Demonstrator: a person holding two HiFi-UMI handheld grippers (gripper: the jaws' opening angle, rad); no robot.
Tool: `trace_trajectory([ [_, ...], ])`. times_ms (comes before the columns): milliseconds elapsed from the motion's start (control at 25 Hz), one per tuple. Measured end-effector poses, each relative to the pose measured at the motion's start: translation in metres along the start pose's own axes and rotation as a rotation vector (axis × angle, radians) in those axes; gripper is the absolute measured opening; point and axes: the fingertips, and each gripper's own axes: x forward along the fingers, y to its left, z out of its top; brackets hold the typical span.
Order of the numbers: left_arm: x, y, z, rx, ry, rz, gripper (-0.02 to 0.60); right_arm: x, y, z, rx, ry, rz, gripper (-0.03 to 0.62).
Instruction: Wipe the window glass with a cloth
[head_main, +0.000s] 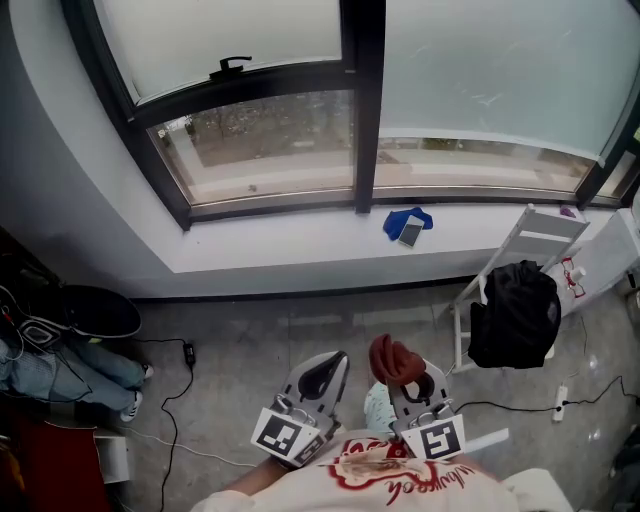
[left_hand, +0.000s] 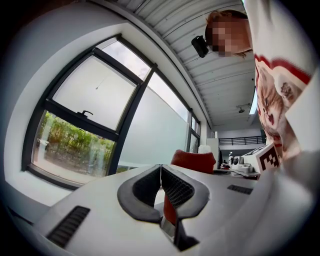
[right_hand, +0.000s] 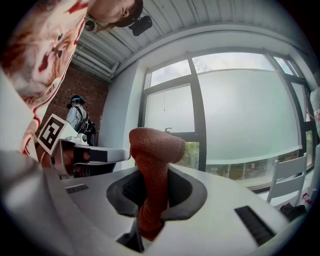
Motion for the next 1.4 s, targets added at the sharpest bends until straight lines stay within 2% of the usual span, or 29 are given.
trace_trajectory([
  [160,0.033,0.019,-0.008,0.006,0.026,0.004,0.021,0.035,-0.011,0.008,-0.357,-0.079,0.164,0.074],
  [240,0.056,0.031,-0.008,0.014,0.023,0.009,0.021,0.056,-0.03,0.012,-0.424,-0.124,0.184,0.074],
  [280,0.07,0.036,-0.007,0.016,0.013,0.012,0.021,0.067,-0.044,0.008,-0.368,-0.122,0.164,0.074],
  [400,0.12,0.056,-0.004,0.015,0.002,0.025,0.021,0.099,-0.098,-0.028,0.078,-0.022,0.047,0.074],
  [440,0.139,0.063,-0.001,0.011,-0.008,0.029,0.021,0.111,-0.116,-0.033,0.159,-0.011,0.032,0.074],
  [480,0.158,0.069,0.004,0.008,-0.022,0.033,0.021,0.124,-0.133,-0.033,0.176,-0.018,0.033,0.074],
  [520,0.175,0.073,0.009,0.01,-0.037,0.037,0.021,0.135,-0.148,-0.029,0.147,-0.034,0.047,0.074],
  [560,0.192,0.078,0.014,0.016,-0.047,0.042,0.021,0.146,-0.162,-0.024,0.071,-0.053,0.073,0.074],
  [680,0.235,0.092,0.021,0.026,-0.056,0.07,0.021,0.173,-0.195,-0.01,-0.285,-0.115,0.18,0.074],
  [720,0.248,0.097,0.021,0.022,-0.058,0.082,0.021,0.181,-0.206,-0.012,-0.333,-0.116,0.188,0.074],
  [800,0.27,0.109,0.021,0.009,-0.06,0.108,0.021,0.195,-0.227,-0.027,-0.301,-0.081,0.163,0.074],
  [960,0.301,0.129,0.02,0.004,-0.042,0.145,0.021,0.22,-0.263,-0.062,-0.044,-0.025,0.099,0.074],
  [1040,0.307,0.139,0.019,0.016,-0.027,0.158,0.021,0.231,-0.273,-0.069,0.011,-0.034,0.094,0.074],
  [1120,0.312,0.151,0.018,0.026,-0.014,0.171,0.021,0.244,-0.279,-0.075,0.012,-0.028,0.101,0.074],
  [1200,0.321,0.164,0.018,0.021,-0.014,0.172,0.021,0.261,-0.283,-0.081,-0.038,-0.015,0.119,0.074],
  [1320,0.338,0.185,0.02,0.016,-0.017,0.138,0.021,0.286,-0.284,-0.088,-0.139,0.036,0.142,0.074],
  [1400,0.353,0.204,0.022,0.017,-0.021,0.11,0.021,0.302,-0.288,-0.092,-0.176,0.067,0.127,0.074],
])
